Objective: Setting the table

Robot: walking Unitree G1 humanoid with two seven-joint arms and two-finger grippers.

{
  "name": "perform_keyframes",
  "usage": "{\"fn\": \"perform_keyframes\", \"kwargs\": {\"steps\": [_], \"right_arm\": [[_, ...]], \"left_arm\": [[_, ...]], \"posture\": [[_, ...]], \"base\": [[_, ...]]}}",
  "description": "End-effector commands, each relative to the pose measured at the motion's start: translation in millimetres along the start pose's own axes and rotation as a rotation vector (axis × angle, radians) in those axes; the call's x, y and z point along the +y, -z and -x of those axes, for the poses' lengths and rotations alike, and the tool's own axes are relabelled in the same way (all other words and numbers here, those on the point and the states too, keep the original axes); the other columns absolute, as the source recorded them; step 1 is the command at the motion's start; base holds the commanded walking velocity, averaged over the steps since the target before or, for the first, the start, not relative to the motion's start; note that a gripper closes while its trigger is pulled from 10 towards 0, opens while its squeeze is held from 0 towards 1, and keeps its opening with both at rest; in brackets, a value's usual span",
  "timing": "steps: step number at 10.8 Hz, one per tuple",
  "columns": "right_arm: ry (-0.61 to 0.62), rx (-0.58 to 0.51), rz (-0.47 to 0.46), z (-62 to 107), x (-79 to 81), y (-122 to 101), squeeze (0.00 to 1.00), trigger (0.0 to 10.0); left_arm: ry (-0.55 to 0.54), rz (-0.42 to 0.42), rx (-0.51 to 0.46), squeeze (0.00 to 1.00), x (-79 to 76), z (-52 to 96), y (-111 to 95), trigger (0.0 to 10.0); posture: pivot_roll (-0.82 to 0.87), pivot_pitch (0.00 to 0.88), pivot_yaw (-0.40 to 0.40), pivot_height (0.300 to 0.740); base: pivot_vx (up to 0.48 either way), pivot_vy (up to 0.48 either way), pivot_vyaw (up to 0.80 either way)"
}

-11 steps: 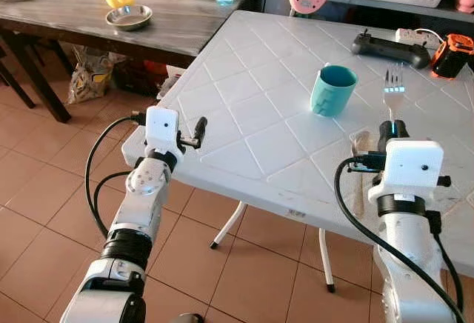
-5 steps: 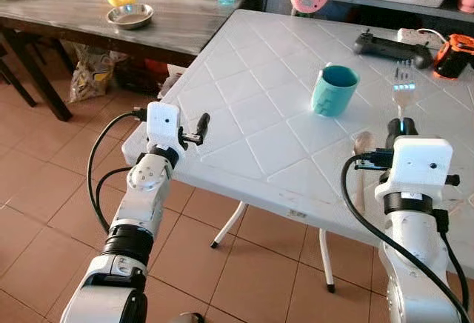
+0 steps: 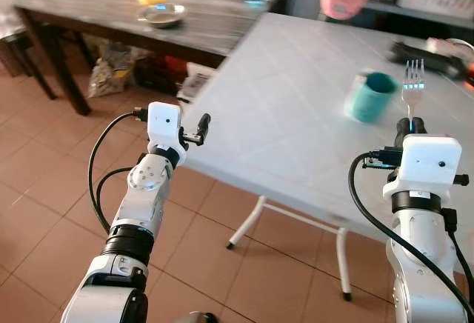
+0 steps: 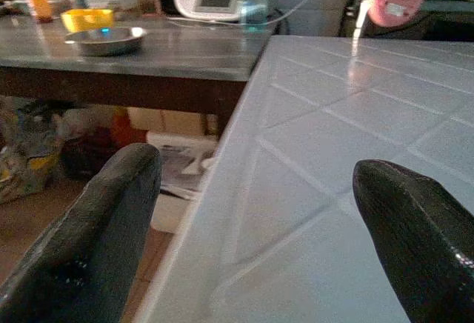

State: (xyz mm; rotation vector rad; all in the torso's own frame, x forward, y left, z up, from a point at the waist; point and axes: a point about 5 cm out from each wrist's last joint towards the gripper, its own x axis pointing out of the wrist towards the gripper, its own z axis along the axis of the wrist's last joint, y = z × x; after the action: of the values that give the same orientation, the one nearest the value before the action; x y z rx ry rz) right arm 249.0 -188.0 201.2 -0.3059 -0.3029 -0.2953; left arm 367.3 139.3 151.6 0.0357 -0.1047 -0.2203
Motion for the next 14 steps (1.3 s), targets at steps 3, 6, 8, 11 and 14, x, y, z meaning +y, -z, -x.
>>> {"fn": "perform_keyframes", "kwargs": {"steps": [3,6,8,11,14], "right_arm": [[-0.004,-0.001,-0.001,-0.8,-0.3,0.4,0.0,10.0],[0.018,0.004,0.005,0.6,-4.4,1.4,0.0,10.0],[0.029,0.008,0.01,1.2,-5.8,2.8,0.0,10.0],[0.025,0.008,0.009,1.5,-2.4,2.6,0.0,10.0],[0.031,0.003,0.018,4.2,-1.6,2.6,0.0,10.0]], "left_arm": [[0.009,0.002,0.007,0.0,0.2,-0.7,-0.2,10.0],[0.031,-0.007,0.014,0.0,-2.4,-1.0,0.9,10.0],[0.035,-0.011,0.014,0.0,-2.2,-1.3,1.0,10.0],[0.047,-0.016,0.017,0.0,-4.7,-1.4,1.9,10.0],[0.097,-0.003,-0.022,0.0,-14.7,0.4,-0.7,10.0]], "posture": [[0.03,0.109,0.026,0.74],[0.02,0.112,0.028,0.74],[0.03,0.111,0.029,0.74],[0.04,0.107,0.032,0.74],[0.03,0.111,0.041,0.74]], "base": [[0.0,0.378,0.0],[0.0,0.429,0.0],[0.0,0.48,0.0],[0.0,0.48,-0.63],[0.0,0.16,-0.23]]}}
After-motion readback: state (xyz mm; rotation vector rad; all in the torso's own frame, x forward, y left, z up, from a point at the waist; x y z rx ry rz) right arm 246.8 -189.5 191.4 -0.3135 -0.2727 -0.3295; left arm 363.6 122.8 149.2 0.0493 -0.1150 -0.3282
